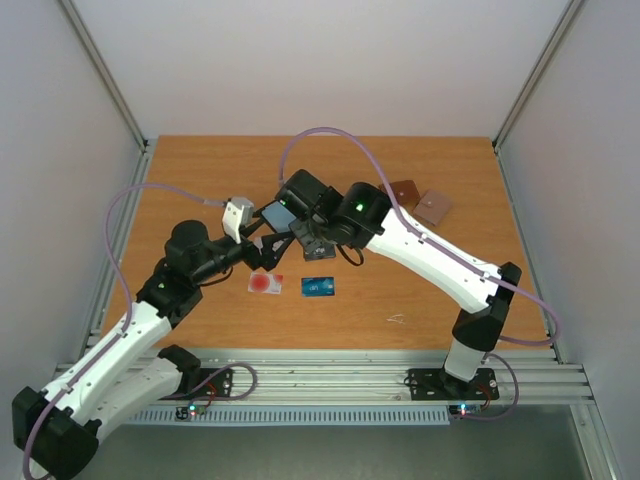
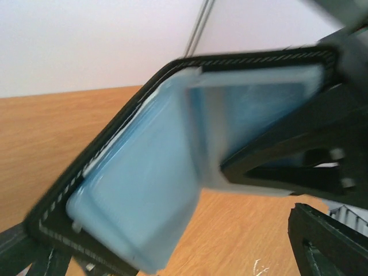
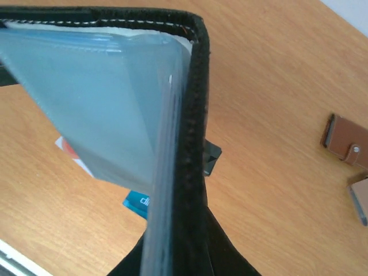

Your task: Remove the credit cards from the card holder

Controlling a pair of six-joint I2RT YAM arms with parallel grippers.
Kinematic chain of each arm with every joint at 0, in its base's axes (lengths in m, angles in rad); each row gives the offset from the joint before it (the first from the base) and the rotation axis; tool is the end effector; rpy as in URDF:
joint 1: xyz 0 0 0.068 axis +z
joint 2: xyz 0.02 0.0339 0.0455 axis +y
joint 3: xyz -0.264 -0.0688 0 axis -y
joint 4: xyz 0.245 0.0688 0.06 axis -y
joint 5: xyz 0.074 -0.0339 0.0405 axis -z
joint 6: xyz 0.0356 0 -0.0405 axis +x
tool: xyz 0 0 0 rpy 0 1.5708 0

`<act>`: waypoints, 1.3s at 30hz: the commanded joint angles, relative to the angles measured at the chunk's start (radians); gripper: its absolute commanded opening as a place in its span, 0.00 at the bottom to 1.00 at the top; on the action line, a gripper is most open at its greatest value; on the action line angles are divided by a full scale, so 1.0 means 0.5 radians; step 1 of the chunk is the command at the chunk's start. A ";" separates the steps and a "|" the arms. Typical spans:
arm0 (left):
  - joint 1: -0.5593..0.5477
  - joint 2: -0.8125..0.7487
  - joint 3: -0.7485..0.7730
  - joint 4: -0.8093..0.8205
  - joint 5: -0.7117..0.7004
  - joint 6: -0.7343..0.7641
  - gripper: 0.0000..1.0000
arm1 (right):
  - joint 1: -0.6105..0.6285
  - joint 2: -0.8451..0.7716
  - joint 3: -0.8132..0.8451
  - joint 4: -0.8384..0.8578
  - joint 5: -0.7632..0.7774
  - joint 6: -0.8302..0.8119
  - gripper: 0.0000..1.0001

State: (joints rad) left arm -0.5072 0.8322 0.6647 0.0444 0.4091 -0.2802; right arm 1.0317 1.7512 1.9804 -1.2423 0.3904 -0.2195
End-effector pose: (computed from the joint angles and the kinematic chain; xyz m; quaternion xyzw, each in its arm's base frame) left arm 0.1677 -0.1094 0.3139 0.2168 0.7137 -0.3893 0.5405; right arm 0.1907 0.2925 0.3966 -0.5090 0.7958 -0.0646 0.3217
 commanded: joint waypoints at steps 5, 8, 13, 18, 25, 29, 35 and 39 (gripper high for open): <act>-0.001 -0.077 -0.048 -0.147 -0.202 0.162 0.91 | -0.175 -0.348 -0.262 0.320 -0.951 -0.259 0.01; 0.067 -0.127 -0.043 -0.122 -0.080 0.135 0.99 | -0.271 -0.528 -0.451 0.424 -1.442 -0.407 0.01; 0.146 -0.169 -0.085 0.245 0.639 0.002 0.99 | -0.376 -0.740 -0.606 0.422 -1.959 -0.602 0.03; 0.096 -0.074 0.024 0.353 1.001 0.042 0.96 | -0.385 -0.760 -0.599 0.460 -2.059 -0.653 0.05; 0.063 -0.072 0.071 0.338 1.124 0.012 0.99 | -0.402 -0.743 -0.587 0.477 -1.787 -0.585 0.06; 0.058 -0.064 0.081 0.346 0.941 -0.046 0.96 | -0.404 -0.692 -0.531 0.441 -1.776 -0.568 0.05; 0.057 -0.061 0.079 0.307 0.851 -0.059 0.08 | -0.405 -0.744 -0.583 0.499 -1.948 -0.618 0.20; 0.060 -0.084 0.071 0.303 0.817 -0.046 0.00 | -0.460 -0.879 -0.691 0.538 -1.914 -0.654 0.34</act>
State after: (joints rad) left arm -0.4736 0.8005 0.6743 0.1623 0.8444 -0.3054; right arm 0.8288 1.3903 1.6752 -1.0161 -0.5472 -0.5251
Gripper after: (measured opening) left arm 0.035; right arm 0.309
